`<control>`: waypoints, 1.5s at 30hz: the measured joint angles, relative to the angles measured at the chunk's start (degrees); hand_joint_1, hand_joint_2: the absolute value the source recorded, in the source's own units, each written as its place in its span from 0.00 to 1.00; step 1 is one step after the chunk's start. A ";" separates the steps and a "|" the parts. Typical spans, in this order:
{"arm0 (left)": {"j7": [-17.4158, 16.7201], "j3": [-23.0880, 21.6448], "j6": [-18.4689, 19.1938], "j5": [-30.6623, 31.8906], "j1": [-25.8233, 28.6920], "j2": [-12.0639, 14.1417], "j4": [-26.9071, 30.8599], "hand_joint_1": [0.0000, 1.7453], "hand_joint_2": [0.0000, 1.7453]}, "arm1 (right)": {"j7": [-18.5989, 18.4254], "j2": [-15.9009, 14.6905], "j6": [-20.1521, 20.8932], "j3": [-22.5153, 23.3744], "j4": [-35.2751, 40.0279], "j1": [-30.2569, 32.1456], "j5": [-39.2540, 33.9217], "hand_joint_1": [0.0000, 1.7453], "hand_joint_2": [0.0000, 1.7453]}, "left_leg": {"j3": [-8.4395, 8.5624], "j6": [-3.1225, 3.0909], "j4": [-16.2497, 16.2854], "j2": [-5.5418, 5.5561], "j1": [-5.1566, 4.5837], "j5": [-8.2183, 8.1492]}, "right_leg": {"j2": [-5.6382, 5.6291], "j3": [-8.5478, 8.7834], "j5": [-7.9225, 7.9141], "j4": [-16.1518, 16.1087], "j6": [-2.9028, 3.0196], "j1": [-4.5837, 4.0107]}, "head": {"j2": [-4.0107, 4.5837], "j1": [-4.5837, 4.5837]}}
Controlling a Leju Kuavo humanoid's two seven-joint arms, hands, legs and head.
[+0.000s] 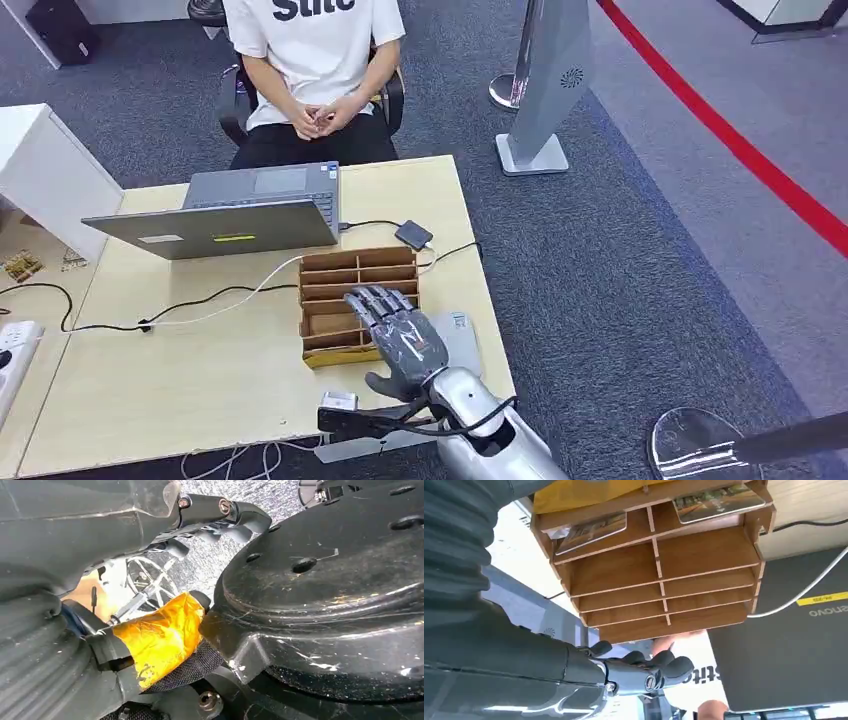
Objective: Pass the card to the sensor for recognition and then transmit it.
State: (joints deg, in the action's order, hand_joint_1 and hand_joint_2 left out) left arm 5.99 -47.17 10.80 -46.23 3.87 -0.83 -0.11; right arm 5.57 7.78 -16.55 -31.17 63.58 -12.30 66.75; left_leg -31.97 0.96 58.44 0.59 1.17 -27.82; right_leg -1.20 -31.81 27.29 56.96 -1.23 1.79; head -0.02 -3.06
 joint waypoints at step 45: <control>-0.35 -0.04 -0.09 -0.94 -0.04 -0.15 0.00 0.00 1.00 | -0.98 3.65 -9.27 3.65 -7.12 0.97 11.17 0.00 1.00 | -0.01 0.00 0.00 0.00 0.00 0.00 | 0.00 0.00 0.00 0.00 0.00 0.00 | 0.00 0.00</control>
State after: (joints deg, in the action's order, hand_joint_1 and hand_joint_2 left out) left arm 5.64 -47.21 10.71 -47.17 3.83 -0.98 -0.11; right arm 4.59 11.43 -25.81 -27.52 56.46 -11.33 77.92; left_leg -31.97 0.96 58.44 0.59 1.17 -27.82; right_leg -1.20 -31.82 27.29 56.96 -1.23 1.79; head -0.02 -3.06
